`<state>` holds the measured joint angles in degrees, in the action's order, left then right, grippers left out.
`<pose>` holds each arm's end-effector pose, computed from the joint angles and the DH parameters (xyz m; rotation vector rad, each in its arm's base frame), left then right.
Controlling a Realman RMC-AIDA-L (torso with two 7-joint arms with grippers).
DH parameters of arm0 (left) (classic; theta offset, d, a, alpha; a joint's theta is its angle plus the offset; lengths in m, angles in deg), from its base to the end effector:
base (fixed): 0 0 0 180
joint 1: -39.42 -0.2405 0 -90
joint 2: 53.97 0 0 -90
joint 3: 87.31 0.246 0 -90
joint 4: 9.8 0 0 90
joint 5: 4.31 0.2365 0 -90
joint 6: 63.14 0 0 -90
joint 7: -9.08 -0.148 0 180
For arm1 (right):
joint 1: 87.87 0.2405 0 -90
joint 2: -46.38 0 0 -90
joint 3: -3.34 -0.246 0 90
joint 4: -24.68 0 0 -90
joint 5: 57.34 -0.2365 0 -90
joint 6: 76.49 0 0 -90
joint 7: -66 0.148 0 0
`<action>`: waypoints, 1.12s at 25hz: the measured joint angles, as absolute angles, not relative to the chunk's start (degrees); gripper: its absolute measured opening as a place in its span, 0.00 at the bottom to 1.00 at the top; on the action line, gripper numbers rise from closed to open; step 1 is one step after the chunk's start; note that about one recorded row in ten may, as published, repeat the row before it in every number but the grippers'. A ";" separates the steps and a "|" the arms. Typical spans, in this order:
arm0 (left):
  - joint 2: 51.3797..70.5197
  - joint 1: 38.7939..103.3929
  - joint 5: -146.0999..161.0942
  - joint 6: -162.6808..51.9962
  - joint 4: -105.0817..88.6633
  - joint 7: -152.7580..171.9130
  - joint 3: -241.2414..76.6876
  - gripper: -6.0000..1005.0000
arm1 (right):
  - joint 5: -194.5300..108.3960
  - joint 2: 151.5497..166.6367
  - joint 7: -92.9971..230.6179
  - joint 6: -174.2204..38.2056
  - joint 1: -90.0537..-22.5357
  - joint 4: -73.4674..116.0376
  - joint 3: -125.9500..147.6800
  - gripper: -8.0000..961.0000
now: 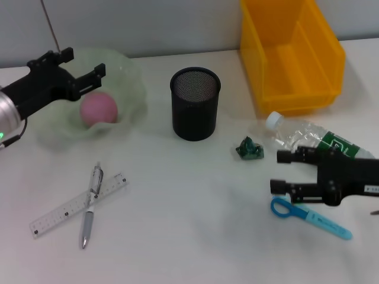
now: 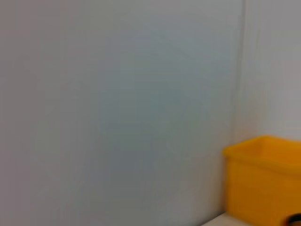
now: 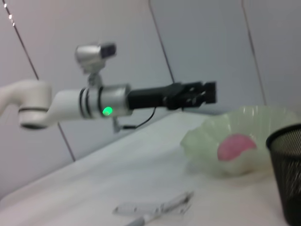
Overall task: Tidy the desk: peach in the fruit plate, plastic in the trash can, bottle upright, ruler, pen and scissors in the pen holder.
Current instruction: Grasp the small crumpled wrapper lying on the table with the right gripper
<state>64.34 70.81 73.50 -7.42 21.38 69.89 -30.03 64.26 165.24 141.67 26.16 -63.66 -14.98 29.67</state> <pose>-0.2650 0.4223 0.0012 -2.2109 -0.4884 -0.6641 0.3067 0.2938 0.0314 -2.6992 0.6857 0.8090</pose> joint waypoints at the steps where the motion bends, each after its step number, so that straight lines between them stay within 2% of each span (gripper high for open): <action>1: 64.32 69.43 73.61 -4.65 22.51 70.22 -29.98 0.81 | 63.16 165.26 141.67 26.16 -63.87 -15.06 29.64 0.82; 8: 63.88 63.65 80.19 15.82 25.74 70.42 -29.10 0.81 | 52.32 165.15 145.29 24.26 -67.43 -21.20 29.44 0.82; 15: 64.40 61.66 85.31 21.60 24.63 68.74 -27.87 0.81 | 61.16 165.17 168.38 21.79 -65.31 -41.60 32.97 0.82; 18: 64.38 61.60 86.31 21.84 23.65 68.50 -24.48 0.81 | 68.52 164.80 183.36 21.61 -62.77 -52.26 38.26 0.82; 21: 64.47 61.78 86.34 21.80 23.49 68.49 -23.22 0.81 | 75.59 163.82 195.79 22.53 -58.83 -58.81 43.64 0.82; 25: 64.52 62.11 86.40 21.55 22.91 68.46 -22.92 0.81 | 82.65 162.06 205.28 27.61 -52.26 -60.28 50.27 0.82; 28: 64.51 62.24 86.41 21.55 22.90 68.45 -22.89 0.81 | 88.96 161.91 208.35 29.47 -47.90 -58.39 54.49 0.82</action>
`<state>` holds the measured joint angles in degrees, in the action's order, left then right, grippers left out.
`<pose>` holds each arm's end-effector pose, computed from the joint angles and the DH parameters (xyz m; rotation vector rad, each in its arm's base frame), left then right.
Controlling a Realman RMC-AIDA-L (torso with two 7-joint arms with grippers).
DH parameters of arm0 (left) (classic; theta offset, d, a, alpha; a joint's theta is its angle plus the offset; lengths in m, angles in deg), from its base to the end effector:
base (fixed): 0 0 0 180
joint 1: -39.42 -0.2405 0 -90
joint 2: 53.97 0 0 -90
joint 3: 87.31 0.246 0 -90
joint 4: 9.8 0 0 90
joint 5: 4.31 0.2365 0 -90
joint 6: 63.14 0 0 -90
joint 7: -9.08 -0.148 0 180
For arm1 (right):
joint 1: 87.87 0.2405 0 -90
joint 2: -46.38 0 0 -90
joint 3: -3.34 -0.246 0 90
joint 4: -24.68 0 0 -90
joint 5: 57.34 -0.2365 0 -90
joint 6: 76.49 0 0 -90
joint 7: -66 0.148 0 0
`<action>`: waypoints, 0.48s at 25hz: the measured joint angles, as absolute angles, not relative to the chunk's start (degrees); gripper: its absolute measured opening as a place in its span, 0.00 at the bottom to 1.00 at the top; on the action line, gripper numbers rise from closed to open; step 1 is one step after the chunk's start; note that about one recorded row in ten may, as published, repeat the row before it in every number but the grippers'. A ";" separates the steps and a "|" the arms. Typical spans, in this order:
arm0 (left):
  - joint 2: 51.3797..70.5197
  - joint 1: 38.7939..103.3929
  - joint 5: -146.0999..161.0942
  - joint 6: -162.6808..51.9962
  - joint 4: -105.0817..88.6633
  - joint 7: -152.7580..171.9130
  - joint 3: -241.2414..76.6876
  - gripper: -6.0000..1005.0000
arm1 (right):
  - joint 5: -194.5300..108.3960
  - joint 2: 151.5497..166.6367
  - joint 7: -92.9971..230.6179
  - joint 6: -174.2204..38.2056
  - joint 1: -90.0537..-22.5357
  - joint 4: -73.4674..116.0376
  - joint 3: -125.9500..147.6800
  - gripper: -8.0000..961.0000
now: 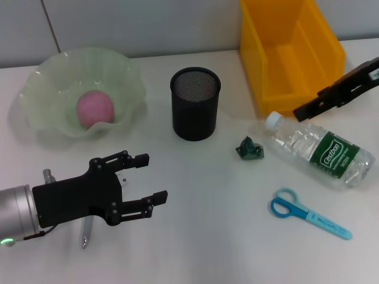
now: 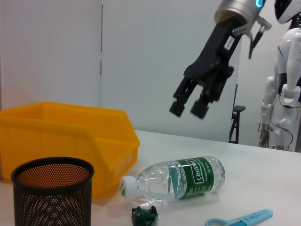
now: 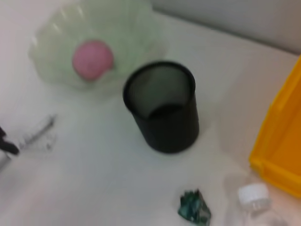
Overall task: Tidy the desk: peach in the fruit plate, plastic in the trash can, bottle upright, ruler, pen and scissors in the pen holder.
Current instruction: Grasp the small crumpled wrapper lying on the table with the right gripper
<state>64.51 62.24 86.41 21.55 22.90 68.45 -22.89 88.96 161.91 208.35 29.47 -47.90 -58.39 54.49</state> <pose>-0.2662 0.3118 -0.0438 -2.7579 -0.2906 -0.8059 0.1628 0.3841 0.1201 -2.5114 1.0889 -0.2012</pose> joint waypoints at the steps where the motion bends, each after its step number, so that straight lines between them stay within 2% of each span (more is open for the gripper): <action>1: 64.52 62.29 86.42 21.55 22.89 68.44 -22.88 0.81 | 90.59 162.21 208.67 29.41 -46.99 -57.94 55.67 0.82; 6: 64.51 62.77 86.45 21.07 22.36 68.42 -22.72 0.81 | 96.78 164.85 209.33 25.78 -43.88 -56.00 60.63 0.82; 12: 64.46 62.97 86.48 20.87 22.17 68.34 -22.72 0.81 | 99.08 165.17 211.12 20.62 -40.90 -48.36 65.68 0.82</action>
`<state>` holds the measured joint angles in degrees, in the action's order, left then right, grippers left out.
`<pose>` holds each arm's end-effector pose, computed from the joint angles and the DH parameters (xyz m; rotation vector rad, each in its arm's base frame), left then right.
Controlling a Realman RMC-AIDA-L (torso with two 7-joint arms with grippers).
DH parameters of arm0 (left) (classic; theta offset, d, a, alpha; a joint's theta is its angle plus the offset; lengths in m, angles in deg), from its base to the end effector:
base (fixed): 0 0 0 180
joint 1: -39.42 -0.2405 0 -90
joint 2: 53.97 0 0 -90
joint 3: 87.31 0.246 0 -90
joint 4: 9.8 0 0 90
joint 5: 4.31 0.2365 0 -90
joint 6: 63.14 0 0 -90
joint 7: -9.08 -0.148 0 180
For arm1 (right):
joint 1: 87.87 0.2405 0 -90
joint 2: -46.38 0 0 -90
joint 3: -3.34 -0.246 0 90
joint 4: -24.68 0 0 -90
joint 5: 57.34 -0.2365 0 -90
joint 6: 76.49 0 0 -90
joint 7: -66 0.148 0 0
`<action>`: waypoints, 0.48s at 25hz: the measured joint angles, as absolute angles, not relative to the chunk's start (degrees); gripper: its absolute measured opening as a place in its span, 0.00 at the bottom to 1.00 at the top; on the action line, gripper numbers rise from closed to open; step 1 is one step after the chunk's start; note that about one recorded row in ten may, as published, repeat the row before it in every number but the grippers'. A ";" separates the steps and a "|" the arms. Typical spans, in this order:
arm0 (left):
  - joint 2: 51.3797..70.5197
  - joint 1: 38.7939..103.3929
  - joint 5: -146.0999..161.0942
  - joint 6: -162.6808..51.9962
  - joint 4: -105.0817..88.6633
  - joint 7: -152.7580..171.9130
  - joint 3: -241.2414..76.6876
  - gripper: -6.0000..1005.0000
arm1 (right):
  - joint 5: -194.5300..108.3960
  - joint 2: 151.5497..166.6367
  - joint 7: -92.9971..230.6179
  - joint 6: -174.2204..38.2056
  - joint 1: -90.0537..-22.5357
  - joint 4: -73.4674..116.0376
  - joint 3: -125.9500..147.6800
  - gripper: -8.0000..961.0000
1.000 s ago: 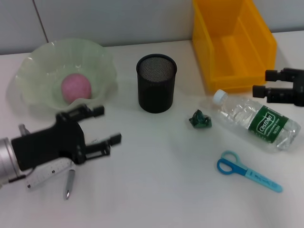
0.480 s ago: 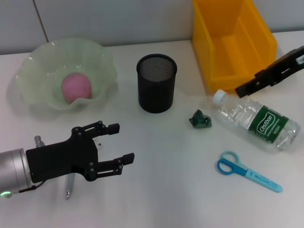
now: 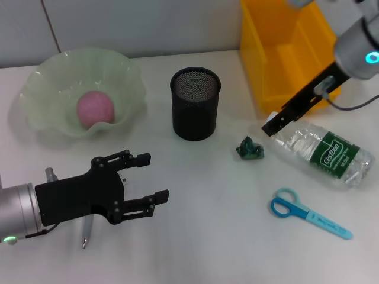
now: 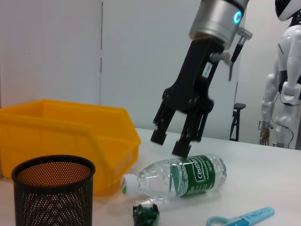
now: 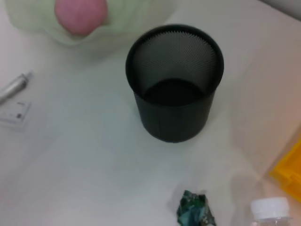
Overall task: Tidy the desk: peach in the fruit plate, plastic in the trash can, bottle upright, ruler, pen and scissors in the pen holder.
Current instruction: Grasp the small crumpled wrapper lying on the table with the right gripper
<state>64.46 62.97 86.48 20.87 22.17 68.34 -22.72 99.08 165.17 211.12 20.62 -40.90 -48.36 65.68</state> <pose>-0.2654 0.3143 -0.0461 -2.7620 -0.2914 -0.7954 0.1413 0.4112 0.0527 -2.5147 0.9859 -0.4631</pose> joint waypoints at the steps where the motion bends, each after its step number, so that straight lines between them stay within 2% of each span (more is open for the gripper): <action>1: 64.45 62.99 86.48 20.87 22.17 68.33 -22.72 0.81 | 99.65 165.15 211.13 19.52 -40.44 -46.69 66.14 0.82; 12: 64.42 63.19 86.48 20.50 22.20 68.32 -22.71 0.81 | 100.23 165.22 211.03 9.49 -37.04 -33.81 68.81 0.82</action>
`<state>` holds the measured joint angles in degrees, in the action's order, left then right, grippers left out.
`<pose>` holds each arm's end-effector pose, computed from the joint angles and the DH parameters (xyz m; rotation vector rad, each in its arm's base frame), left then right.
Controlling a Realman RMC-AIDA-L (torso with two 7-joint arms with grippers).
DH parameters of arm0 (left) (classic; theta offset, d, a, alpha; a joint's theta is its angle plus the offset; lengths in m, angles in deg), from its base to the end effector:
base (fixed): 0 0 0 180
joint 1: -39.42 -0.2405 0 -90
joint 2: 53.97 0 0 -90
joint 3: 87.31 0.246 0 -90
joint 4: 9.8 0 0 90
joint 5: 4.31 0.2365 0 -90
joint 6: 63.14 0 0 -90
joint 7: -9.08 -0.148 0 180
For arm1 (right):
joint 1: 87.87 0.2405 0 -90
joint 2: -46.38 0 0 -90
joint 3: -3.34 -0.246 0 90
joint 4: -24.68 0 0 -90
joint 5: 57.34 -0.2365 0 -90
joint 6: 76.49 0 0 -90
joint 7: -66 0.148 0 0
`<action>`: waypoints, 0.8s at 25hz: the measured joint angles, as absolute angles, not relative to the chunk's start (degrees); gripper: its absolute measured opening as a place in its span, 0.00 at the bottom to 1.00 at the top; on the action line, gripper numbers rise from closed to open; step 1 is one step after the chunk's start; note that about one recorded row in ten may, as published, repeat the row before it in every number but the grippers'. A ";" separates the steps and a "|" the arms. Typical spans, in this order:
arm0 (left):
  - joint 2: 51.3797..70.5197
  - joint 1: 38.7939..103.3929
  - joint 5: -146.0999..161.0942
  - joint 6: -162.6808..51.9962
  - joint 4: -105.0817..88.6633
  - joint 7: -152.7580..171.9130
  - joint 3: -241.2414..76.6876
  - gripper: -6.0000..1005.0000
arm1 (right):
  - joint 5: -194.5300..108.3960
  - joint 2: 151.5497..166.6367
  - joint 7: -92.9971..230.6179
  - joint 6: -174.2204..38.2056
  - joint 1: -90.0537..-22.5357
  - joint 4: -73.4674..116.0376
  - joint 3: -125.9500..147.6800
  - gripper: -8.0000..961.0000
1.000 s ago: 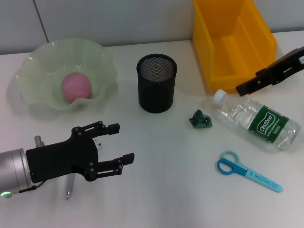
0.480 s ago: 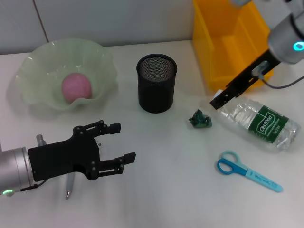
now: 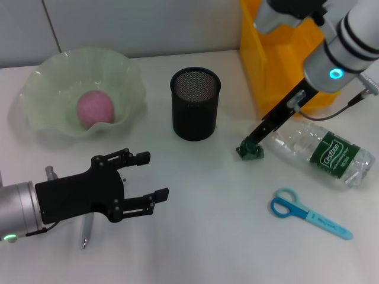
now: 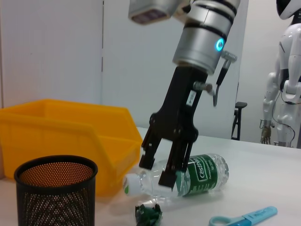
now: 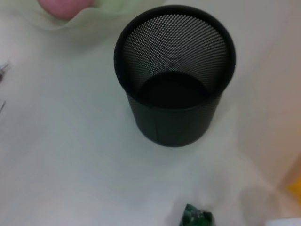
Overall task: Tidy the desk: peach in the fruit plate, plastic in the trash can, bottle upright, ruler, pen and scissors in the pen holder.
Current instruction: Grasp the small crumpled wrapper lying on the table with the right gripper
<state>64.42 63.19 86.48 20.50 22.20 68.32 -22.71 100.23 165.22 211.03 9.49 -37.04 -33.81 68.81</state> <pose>-0.2649 0.3162 -0.0459 -2.7597 -0.2870 -0.7887 0.1576 0.4309 0.0092 -2.5083 0.9888 -0.5202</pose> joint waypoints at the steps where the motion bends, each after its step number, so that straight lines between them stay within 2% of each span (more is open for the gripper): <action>1: 64.42 63.23 86.48 20.49 22.20 68.32 -22.71 0.81 | 100.13 165.23 210.93 8.90 -36.78 -32.78 68.88 0.82; 20: 64.51 63.58 86.47 20.30 22.19 68.32 -22.35 0.81 | 98.98 165.56 210.61 1.15 -34.35 -22.00 71.86 0.82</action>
